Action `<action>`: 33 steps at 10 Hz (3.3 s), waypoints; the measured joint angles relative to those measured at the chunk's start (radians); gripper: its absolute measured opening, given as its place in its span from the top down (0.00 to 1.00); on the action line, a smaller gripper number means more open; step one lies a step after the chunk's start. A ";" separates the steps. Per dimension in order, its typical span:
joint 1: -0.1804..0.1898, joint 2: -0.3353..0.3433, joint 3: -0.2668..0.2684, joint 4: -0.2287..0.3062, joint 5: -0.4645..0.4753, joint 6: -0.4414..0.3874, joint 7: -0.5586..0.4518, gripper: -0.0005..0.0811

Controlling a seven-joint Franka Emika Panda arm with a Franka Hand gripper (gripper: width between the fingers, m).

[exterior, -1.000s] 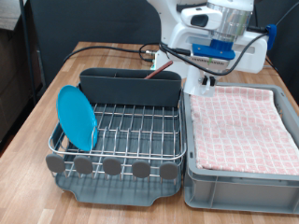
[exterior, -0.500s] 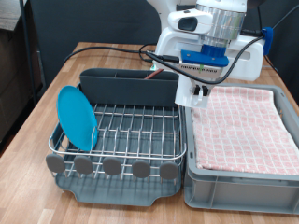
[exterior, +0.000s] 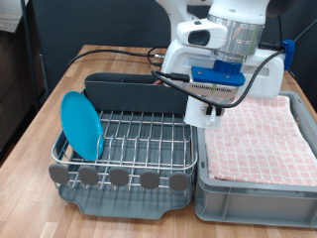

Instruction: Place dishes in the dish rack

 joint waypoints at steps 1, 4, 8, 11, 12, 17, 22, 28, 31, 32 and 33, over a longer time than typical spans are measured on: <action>0.000 0.016 -0.001 0.016 0.004 0.001 0.000 0.91; 0.000 0.031 -0.003 0.027 0.007 0.022 0.000 0.91; 0.001 0.062 -0.011 0.017 -0.006 0.119 0.012 0.91; 0.004 0.080 -0.027 0.017 -0.032 0.161 0.044 0.91; 0.004 0.086 -0.030 0.017 -0.032 0.175 0.044 0.91; -0.004 0.123 -0.046 0.027 -0.028 0.232 0.040 0.91; -0.029 0.173 -0.039 0.056 0.008 0.271 -0.005 0.91; -0.075 0.243 -0.001 0.122 0.079 0.227 -0.092 0.91; -0.089 0.290 0.007 0.169 0.090 0.198 -0.112 0.91; -0.090 0.303 0.007 0.184 0.091 0.188 -0.112 0.91; -0.090 0.311 0.007 0.199 0.090 0.172 -0.112 0.91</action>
